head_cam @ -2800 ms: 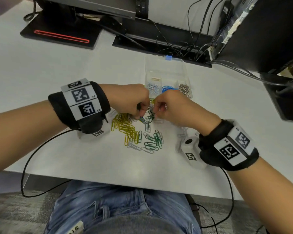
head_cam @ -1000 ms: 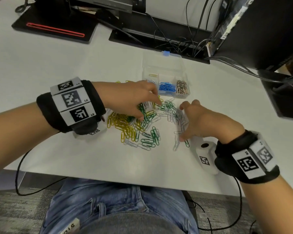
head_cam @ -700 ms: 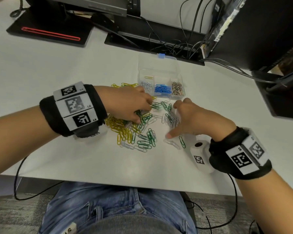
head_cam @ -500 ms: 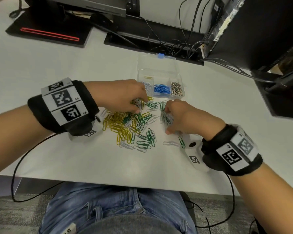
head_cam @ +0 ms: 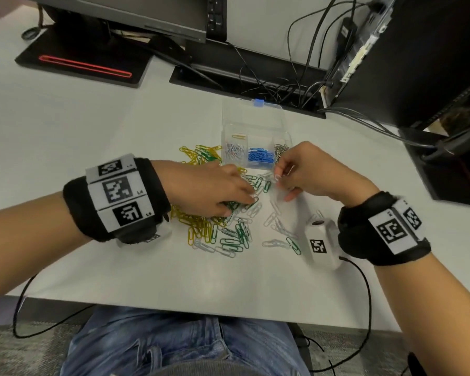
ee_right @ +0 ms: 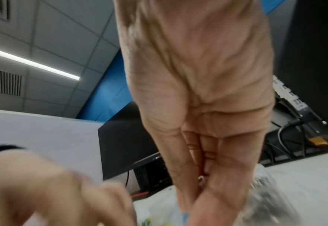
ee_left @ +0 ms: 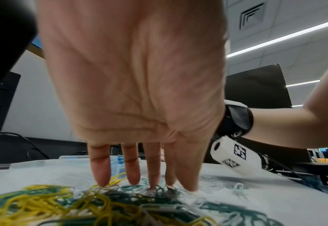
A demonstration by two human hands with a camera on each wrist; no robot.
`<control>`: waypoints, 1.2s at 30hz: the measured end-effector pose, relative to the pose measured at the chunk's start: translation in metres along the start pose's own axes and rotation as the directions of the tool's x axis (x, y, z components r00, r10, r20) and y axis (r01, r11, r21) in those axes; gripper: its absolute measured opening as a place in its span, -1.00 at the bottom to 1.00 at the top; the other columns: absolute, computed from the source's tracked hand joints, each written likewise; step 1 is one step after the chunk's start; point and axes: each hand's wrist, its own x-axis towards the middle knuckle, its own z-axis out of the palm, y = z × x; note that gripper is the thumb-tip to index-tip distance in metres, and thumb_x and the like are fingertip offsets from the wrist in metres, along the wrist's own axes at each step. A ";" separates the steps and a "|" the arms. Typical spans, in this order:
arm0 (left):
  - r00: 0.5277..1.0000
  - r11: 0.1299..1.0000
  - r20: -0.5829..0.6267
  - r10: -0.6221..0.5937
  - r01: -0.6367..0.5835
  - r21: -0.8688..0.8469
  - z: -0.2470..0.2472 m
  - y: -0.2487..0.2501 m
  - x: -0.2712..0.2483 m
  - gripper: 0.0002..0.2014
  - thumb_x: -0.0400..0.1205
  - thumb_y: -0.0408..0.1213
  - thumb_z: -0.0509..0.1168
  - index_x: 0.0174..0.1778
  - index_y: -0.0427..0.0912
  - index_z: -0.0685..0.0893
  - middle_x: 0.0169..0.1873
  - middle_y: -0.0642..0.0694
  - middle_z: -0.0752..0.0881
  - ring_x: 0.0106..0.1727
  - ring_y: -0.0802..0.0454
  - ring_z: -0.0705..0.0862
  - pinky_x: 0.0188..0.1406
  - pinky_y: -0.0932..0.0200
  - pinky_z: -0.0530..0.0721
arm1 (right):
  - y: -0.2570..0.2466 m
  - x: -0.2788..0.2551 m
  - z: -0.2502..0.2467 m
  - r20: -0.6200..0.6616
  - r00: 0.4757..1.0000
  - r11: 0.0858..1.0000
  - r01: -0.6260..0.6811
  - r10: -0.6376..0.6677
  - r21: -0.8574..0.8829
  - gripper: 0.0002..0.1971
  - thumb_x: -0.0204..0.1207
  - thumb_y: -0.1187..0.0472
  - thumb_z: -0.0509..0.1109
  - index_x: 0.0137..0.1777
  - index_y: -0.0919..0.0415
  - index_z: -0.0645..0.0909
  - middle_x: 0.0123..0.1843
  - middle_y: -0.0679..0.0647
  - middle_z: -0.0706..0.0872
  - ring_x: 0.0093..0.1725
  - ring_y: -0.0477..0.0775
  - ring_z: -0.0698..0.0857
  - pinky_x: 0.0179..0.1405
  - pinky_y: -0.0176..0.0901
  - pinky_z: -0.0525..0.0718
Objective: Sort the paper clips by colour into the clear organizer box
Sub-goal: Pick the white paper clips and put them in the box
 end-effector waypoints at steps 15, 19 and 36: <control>0.913 0.903 -0.206 -0.351 0.272 -0.332 -0.006 -0.031 -0.038 -0.57 0.57 -0.07 0.39 0.36 0.00 0.58 0.17 0.02 0.62 0.18 0.03 0.57 0.20 0.04 0.54 | -0.057 0.037 0.003 -0.168 0.972 0.986 0.163 -0.164 -0.018 -0.73 0.42 0.38 0.52 0.11 0.36 0.64 -0.02 0.22 0.67 -0.17 0.23 0.78 -0.23 0.07 0.82; 0.933 0.899 -0.186 -0.307 0.221 -0.378 0.001 -0.017 -0.036 -0.62 0.48 -0.11 0.48 0.21 0.00 0.63 -0.02 0.14 0.57 0.01 0.14 0.59 -0.04 0.22 0.55 | -0.019 -0.002 -0.009 -0.212 0.975 0.991 0.040 -0.067 -0.126 -0.67 0.35 0.35 0.57 0.11 0.19 0.64 0.02 0.13 0.66 -0.19 0.20 0.72 -0.30 -0.06 0.74; 0.999 0.991 -0.030 -0.038 0.033 -0.133 0.006 0.028 0.006 -0.53 0.47 -0.10 0.46 0.24 -0.05 0.47 0.08 0.01 0.41 0.03 0.08 0.43 -0.09 0.18 0.51 | 0.003 -0.034 0.033 0.058 0.994 0.867 -0.054 0.095 -0.495 -0.75 0.46 0.36 0.37 0.13 0.27 0.53 0.00 0.17 0.63 -0.20 0.13 0.65 -0.39 -0.18 0.57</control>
